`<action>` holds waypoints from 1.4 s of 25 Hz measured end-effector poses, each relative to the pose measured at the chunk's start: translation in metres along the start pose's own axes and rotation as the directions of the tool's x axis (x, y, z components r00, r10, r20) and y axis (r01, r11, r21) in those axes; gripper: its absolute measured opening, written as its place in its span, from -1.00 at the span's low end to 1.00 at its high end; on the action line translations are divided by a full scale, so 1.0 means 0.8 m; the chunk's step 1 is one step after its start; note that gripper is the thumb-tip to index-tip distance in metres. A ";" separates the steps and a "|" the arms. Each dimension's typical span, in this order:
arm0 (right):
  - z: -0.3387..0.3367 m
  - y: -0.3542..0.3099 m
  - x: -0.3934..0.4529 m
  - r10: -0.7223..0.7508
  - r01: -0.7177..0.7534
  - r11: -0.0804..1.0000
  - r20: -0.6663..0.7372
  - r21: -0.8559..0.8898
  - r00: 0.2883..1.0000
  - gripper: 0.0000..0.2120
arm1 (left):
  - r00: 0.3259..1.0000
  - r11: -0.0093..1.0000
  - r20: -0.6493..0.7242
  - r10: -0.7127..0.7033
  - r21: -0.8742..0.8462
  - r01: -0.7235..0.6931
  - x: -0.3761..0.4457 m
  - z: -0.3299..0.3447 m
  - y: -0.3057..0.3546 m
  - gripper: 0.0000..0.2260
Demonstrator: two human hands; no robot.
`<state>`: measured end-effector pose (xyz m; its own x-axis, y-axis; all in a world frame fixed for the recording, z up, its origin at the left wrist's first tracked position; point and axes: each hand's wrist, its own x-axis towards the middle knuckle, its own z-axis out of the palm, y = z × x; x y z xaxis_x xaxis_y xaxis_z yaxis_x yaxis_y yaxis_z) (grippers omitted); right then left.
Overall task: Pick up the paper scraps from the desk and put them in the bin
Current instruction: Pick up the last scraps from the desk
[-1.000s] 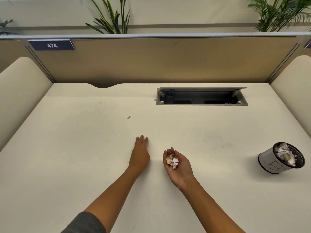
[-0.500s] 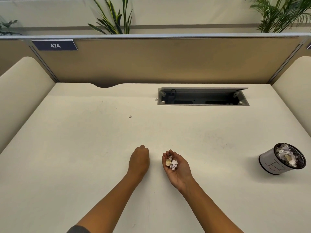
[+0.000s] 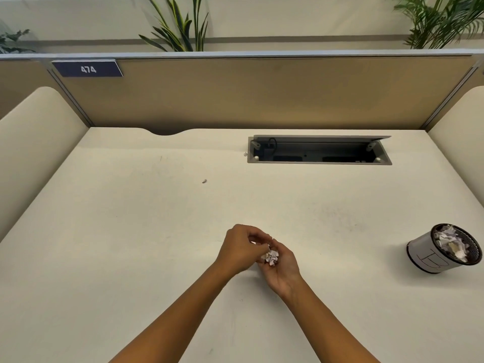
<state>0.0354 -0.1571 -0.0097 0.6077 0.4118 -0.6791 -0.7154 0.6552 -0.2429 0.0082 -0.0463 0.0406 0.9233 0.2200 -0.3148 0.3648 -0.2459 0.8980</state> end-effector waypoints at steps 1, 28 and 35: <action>0.001 0.000 0.000 0.006 -0.006 1.000 0.012 -0.008 1.000 -0.76 | 1.000 0.999 -0.001 -0.009 -0.040 0.009 0.002 0.000 0.001 -0.82; -0.006 -0.026 0.024 0.003 0.010 0.983 -0.071 0.184 0.997 -0.82 | 0.951 0.500 -0.126 0.283 0.865 -0.034 0.177 -0.124 -0.097 -0.66; -0.011 -0.019 0.016 0.006 0.003 0.984 -0.051 0.178 0.999 -0.84 | 0.974 0.388 0.002 0.227 0.917 -0.093 0.090 -0.061 -0.086 -0.79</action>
<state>0.0507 -0.1672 -0.0208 0.5849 0.3828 -0.7150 -0.6407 0.7587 -0.1179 0.0435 0.0325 -0.0292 0.9824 0.1561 -0.1031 0.1660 -0.9815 0.0959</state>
